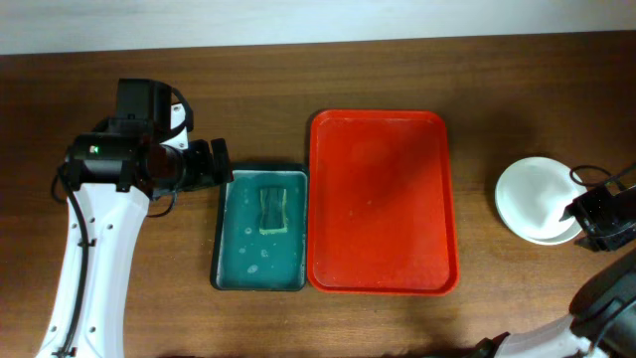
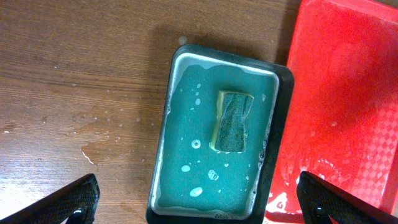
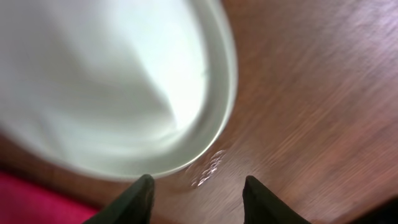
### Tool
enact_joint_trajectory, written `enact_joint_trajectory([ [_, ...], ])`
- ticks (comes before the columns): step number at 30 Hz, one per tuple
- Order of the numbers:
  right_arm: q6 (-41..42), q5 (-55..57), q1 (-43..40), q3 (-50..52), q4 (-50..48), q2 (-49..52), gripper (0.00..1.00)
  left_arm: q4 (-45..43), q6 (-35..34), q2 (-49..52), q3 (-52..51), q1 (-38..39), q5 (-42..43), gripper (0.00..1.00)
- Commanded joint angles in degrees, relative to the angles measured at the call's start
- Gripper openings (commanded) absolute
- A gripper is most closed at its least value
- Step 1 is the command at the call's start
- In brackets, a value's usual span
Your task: Clean dirty plates on tray and stack at the side
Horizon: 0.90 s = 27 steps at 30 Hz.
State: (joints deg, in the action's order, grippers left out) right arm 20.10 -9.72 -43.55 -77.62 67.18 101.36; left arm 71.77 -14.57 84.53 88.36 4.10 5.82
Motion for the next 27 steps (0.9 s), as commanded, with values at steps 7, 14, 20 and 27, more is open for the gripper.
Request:
enact_joint_trajectory([
  [7,-15.3,-7.5,21.3,0.1,7.7,-25.5,0.51,-0.1,0.1,-0.5,0.6,-0.2,0.4,0.99],
  [14,-12.0,5.1,37.9,18.0,-3.3,-24.6,0.46,-0.1,0.1,-0.5,0.6,-0.2,0.4,0.99],
  [20,-12.1,4.1,37.9,27.0,-9.7,-19.8,0.43,-0.1,0.1,-0.5,0.6,-0.2,0.4,0.99],
  [27,-8.6,2.4,37.9,34.7,-18.0,-15.6,0.2,-0.1,0.1,-0.5,0.6,-0.2,0.4,0.99],
])
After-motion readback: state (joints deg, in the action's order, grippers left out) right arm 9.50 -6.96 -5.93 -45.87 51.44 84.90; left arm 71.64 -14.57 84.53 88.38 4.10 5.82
